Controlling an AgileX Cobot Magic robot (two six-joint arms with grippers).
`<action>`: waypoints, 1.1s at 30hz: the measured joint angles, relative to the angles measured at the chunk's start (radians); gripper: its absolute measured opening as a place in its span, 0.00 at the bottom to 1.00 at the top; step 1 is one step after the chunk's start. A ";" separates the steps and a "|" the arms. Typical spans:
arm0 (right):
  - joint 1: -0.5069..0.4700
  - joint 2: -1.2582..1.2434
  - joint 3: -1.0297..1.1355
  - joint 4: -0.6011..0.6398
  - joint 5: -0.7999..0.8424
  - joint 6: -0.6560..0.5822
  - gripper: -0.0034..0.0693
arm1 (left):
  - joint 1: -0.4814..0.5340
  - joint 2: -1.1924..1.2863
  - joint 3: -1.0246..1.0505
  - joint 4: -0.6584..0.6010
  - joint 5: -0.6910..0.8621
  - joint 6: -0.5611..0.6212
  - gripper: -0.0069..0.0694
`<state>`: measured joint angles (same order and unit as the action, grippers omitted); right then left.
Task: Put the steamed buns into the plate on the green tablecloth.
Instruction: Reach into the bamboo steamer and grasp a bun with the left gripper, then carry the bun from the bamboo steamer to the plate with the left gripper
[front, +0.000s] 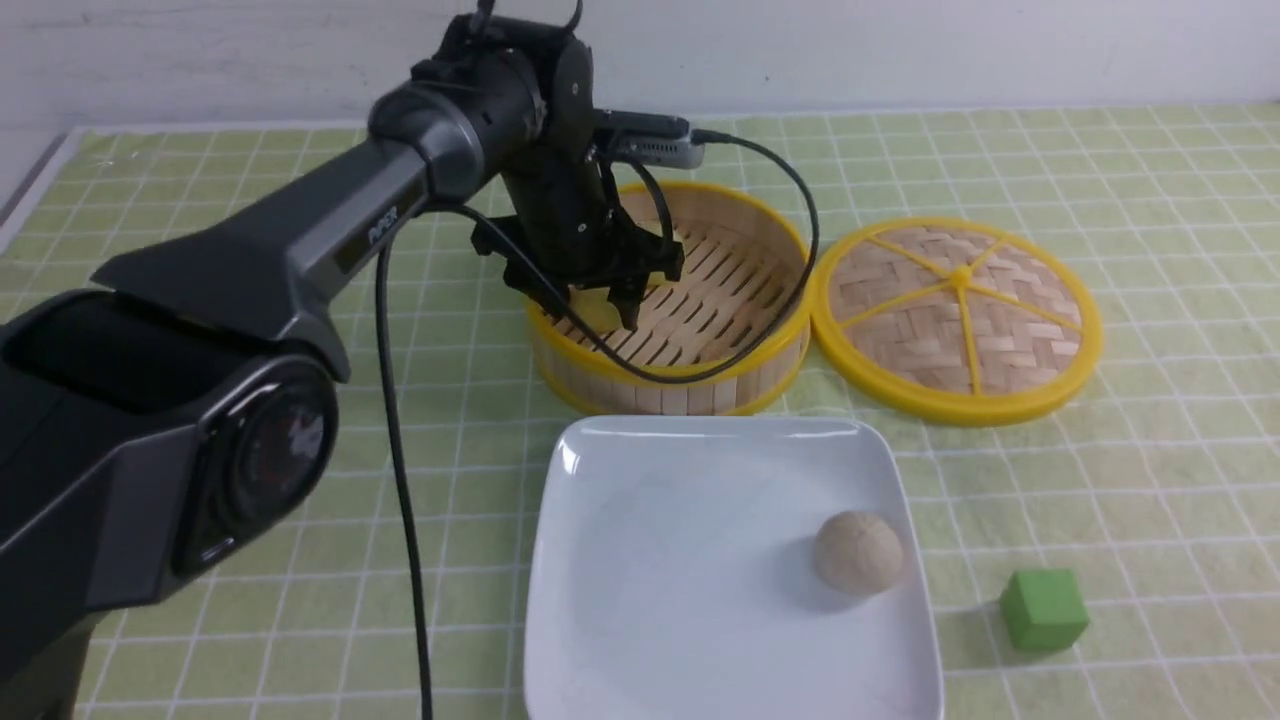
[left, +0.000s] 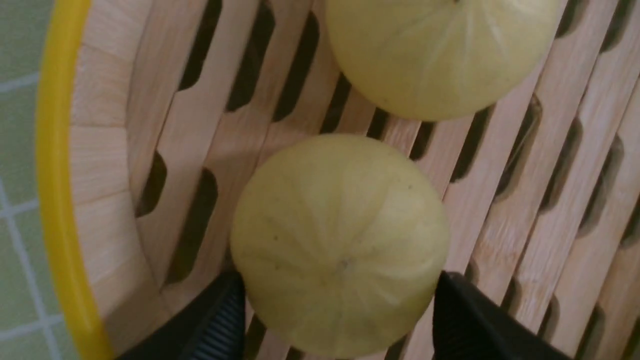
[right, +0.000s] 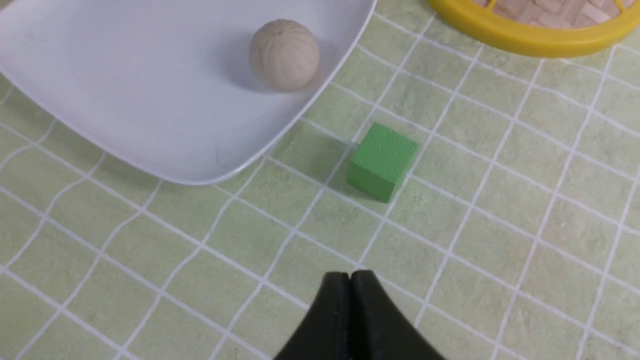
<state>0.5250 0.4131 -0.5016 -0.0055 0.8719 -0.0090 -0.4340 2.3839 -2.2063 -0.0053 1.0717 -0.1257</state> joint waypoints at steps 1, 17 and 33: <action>0.000 0.000 0.000 -0.005 0.000 0.000 0.06 | 0.000 0.005 -0.002 0.000 -0.010 0.000 0.65; 0.000 0.000 0.000 -0.012 0.009 0.000 0.07 | 0.001 -0.161 -0.005 -0.174 0.067 0.063 0.12; 0.000 0.000 0.000 -0.012 0.011 0.000 0.10 | -0.001 -0.799 0.465 -0.158 0.166 0.069 0.12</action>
<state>0.5250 0.4131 -0.5016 -0.0171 0.8830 -0.0090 -0.4353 1.5849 -1.7411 -0.1632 1.2378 -0.0566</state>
